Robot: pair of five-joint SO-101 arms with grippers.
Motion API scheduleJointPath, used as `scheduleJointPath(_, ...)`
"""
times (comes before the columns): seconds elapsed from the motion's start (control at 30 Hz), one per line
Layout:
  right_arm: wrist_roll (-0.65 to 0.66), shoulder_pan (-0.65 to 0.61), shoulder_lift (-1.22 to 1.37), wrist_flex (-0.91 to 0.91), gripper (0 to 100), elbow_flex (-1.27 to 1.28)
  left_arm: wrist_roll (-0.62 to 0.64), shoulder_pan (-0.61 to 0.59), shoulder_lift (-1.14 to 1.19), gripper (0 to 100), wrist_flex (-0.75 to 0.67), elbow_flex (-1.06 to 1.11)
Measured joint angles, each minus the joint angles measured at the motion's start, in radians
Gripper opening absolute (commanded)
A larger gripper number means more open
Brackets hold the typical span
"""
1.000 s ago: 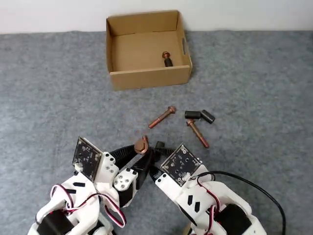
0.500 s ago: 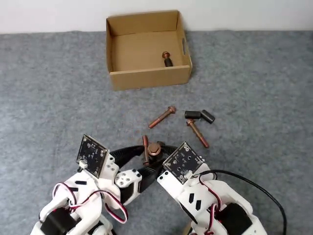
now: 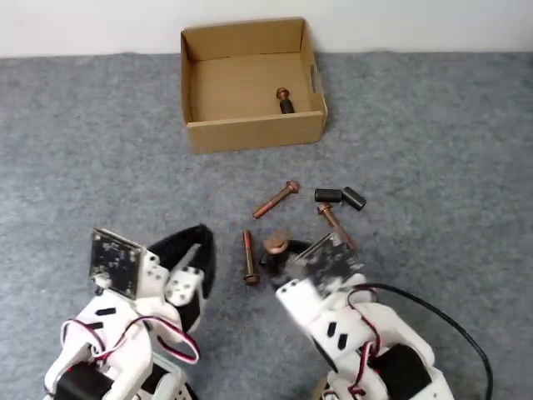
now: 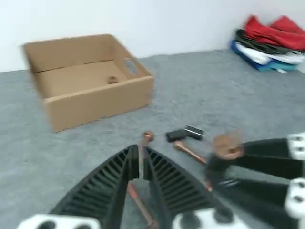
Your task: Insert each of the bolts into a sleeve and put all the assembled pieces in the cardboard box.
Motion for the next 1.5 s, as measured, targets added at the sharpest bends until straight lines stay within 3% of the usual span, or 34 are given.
scheduleJointPath(0.2, -0.107, 0.23, 0.0, 0.095, 0.8, 0.0, -0.029, -0.213, -0.002, 0, 0.0, 0.178)
scheduleJointPath(0.4, -0.135, 0.296, 0.015, 0.11, 0.8, -0.003, -0.087, -0.368, 0.005, 0, -0.141, 0.445)
scheduleJointPath(0.6, -0.135, 0.308, 0.239, 0.11, 0.8, -0.172, -0.095, -0.385, 0.006, 0, -0.265, 0.6)
scheduleJointPath(0.9, -0.141, 0.304, 0.859, 0.098, 0.8, -0.649, -0.098, -0.397, 0.006, 0, -0.308, 0.66)
scheduleJointPath(1.5, -0.141, 0.307, 1.932, -0.292, 0.8, -1.493, -0.095, -0.414, 0.006, 0, -0.322, 0.66)
